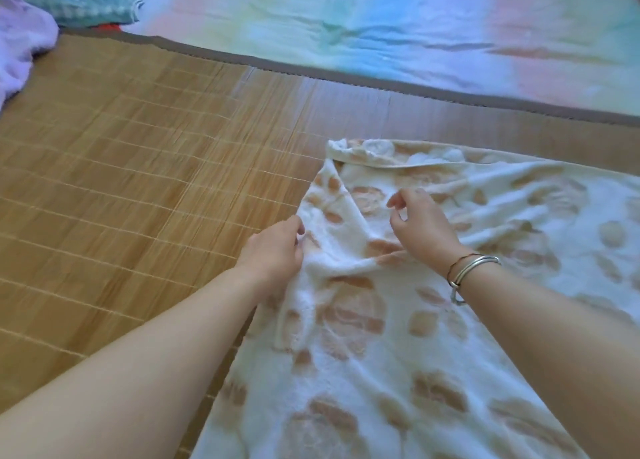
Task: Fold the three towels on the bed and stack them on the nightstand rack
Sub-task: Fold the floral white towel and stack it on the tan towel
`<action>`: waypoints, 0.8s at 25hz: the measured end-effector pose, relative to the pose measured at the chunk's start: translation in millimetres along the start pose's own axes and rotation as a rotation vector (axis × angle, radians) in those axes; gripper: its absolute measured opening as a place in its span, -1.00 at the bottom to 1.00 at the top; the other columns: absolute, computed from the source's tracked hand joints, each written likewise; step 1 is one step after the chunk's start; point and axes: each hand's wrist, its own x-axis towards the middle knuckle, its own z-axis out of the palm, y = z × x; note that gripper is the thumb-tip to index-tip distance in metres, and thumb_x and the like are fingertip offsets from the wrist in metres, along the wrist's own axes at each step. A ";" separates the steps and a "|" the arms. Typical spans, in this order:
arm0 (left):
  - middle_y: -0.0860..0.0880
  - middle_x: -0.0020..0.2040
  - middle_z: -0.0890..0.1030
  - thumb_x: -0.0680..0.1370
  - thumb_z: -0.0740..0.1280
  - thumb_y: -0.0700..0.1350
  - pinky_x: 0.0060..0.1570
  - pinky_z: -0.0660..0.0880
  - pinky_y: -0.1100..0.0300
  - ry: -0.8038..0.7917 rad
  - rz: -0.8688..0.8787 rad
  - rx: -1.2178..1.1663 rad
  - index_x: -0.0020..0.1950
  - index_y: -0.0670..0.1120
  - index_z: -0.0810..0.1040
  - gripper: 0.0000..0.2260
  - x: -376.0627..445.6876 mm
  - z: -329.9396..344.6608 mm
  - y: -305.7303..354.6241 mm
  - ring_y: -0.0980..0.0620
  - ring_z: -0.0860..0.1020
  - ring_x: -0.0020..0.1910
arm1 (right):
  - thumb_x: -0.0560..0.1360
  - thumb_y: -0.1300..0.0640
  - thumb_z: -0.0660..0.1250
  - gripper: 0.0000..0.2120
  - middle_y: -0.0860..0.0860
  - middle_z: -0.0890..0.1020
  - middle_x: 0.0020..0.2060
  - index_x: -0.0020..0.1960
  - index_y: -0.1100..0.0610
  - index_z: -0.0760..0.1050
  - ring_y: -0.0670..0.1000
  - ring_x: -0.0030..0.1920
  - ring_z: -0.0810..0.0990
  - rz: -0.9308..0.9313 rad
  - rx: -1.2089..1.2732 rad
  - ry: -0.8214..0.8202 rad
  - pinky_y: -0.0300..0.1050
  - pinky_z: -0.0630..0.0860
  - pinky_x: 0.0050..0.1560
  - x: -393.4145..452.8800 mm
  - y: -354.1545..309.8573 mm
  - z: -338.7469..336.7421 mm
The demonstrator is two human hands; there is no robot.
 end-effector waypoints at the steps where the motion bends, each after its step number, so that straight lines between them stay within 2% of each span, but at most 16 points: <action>1: 0.02 0.10 0.54 0.60 0.17 -0.12 0.01 0.47 0.03 -0.015 0.015 -0.070 0.23 -0.04 0.40 -0.78 20.8 -4.3 -0.2 -0.04 0.53 -0.01 | 0.55 0.19 0.20 -0.78 0.06 0.48 0.15 0.18 0.13 0.47 0.09 0.08 0.52 -0.022 0.014 0.023 0.05 0.46 0.11 11.4 -4.2 2.8; 4: 0.02 0.19 0.51 0.57 0.23 -0.17 0.09 0.50 0.03 -0.064 0.066 -0.192 0.28 -0.05 0.42 -0.72 74.3 -18.4 -0.8 -0.01 0.51 0.08 | 0.54 0.23 0.20 -0.69 0.05 0.46 0.20 0.28 0.10 0.40 0.14 0.01 0.56 -0.083 0.028 0.097 0.09 0.50 0.04 49.4 -27.4 15.5; 8: 0.06 0.12 0.54 0.56 0.27 -0.19 -0.08 0.45 0.29 -0.121 0.060 -0.384 0.22 -0.05 0.46 -0.76 133.6 -38.3 -14.5 0.07 0.52 0.11 | 0.53 0.23 0.23 -0.57 0.04 0.44 0.22 0.37 0.03 0.32 0.18 -0.11 0.58 -0.144 -0.160 0.070 0.06 0.53 -0.19 106.1 -60.0 39.9; 11: 0.03 0.07 0.62 0.56 0.24 -0.26 -0.10 0.46 0.27 -0.132 -0.038 -0.537 0.17 -0.07 0.51 -0.78 161.6 -49.7 -24.9 0.06 0.56 0.08 | 0.46 0.34 0.28 -0.54 0.06 0.42 -0.07 0.30 0.09 0.29 0.09 -0.34 0.46 -0.274 -0.541 -0.050 -0.06 0.38 -0.43 130.5 -69.5 52.3; 12: 0.03 0.06 0.63 0.56 0.23 -0.26 -0.12 0.45 0.28 -0.134 -0.054 -0.575 0.16 -0.06 0.52 -0.78 168.2 -51.5 -26.7 0.07 0.57 0.06 | 0.44 0.38 0.28 -0.58 0.07 0.40 -0.14 0.23 0.12 0.30 0.07 -0.34 0.45 -0.273 -0.609 -0.062 -0.08 0.32 -0.44 137.2 -72.3 50.8; 14: 0.04 0.05 0.64 0.56 0.24 -0.24 -0.15 0.45 0.31 -0.138 -0.053 -0.624 0.16 -0.05 0.53 -0.79 180.0 -53.2 -29.3 0.08 0.57 0.06 | 0.47 0.38 0.23 -0.73 0.11 0.49 -0.14 0.12 0.17 0.36 0.15 -0.14 0.54 -0.225 -0.626 -0.053 -0.06 0.32 -0.31 156.3 -81.0 46.1; 16: 0.04 0.06 0.62 0.57 0.28 -0.17 -0.14 0.46 0.31 -0.144 -0.037 -0.663 0.16 -0.04 0.53 -0.82 188.0 -50.9 -25.3 0.08 0.58 0.06 | 0.52 0.28 0.18 -0.91 0.13 0.56 -0.08 -0.02 0.16 0.43 0.17 0.08 0.47 -0.171 -0.606 -0.122 -0.05 0.30 -0.09 176.3 -89.0 38.5; 17: 0.03 0.06 0.62 0.57 0.30 -0.13 -0.13 0.47 0.31 -0.142 -0.029 -0.688 0.16 -0.04 0.53 -0.83 192.4 -49.9 -20.7 0.07 0.58 0.06 | 0.53 0.21 0.16 -0.91 0.10 0.55 -0.12 -0.09 0.13 0.44 0.15 0.16 0.39 -0.148 -0.615 -0.192 -0.03 0.28 0.03 186.3 -93.4 31.7; 19: 0.01 0.05 0.61 0.56 0.34 -0.05 -0.07 0.50 0.30 -0.135 -0.028 -0.725 0.15 -0.06 0.54 -0.80 200.3 -49.4 -10.8 0.06 0.59 0.05 | 0.51 0.14 0.12 -0.87 0.06 0.47 -0.17 -0.12 0.11 0.44 0.12 0.22 0.32 0.000 -0.554 -0.382 0.02 0.23 0.20 204.5 -105.1 14.9; 20: 0.01 0.04 0.61 0.55 0.35 -0.02 -0.04 0.50 0.27 -0.130 -0.031 -0.735 0.14 -0.06 0.54 -0.79 204.1 -49.6 -6.7 0.06 0.60 0.04 | 0.51 0.13 0.12 -0.86 0.08 0.45 -0.14 -0.11 0.12 0.44 0.13 0.15 0.38 0.086 -0.483 -0.439 -0.01 0.28 0.17 212.6 -111.6 6.6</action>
